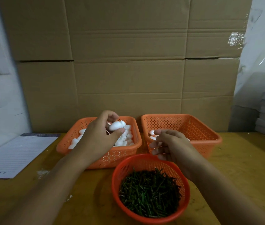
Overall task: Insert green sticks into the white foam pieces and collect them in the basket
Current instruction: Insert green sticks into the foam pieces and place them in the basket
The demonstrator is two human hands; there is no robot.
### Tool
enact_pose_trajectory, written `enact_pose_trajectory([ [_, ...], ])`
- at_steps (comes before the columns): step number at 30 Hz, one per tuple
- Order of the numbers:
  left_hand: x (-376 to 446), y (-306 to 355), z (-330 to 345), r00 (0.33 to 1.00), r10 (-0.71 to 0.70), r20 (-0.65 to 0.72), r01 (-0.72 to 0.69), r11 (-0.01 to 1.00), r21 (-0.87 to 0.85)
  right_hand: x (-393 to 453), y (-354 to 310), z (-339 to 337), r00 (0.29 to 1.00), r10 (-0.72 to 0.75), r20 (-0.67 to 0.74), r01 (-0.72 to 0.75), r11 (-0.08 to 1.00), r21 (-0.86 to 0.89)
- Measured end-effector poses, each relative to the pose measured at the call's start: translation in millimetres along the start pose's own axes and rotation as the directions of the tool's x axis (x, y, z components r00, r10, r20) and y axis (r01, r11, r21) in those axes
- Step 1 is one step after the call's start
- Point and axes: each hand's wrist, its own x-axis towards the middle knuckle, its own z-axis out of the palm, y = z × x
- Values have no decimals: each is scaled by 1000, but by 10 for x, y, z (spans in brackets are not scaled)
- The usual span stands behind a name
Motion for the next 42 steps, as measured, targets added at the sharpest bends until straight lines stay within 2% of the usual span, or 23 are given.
enact_pose_trajectory([
  [3, -35, 169, -6, 999, 39, -7, -40, 996, -85, -15, -6, 5, 1000, -4, -1, 4, 1000, -12],
  [10, -71, 339, -12, 982, 189, 5, -189, 980, -68, -21, -6, 7, 1000, -6, 0, 6, 1000, -26],
  [20, -64, 294, 26, 983, 182, 25, -178, 977, -114, -24, 7, 12, 1000, -6, 4, 6, 999, -46],
  [34, -67, 279, 22, 976, 214, 39, -211, 975, -65, -15, 12, 9, 1000, -8, 4, 8, 998, -57],
  [37, -73, 301, 20, 984, 137, 118, -116, 979, -167, -10, 20, 5, 1000, -9, 5, 10, 998, -61],
  [40, -77, 322, 42, 978, 108, 177, -35, 928, -370, -5, 25, 1, 1000, -7, 4, 7, 998, -62],
  [42, -82, 352, 49, 979, 95, 180, -5, 895, -446, -3, 25, 1, 1000, -9, 4, 9, 998, -63],
])
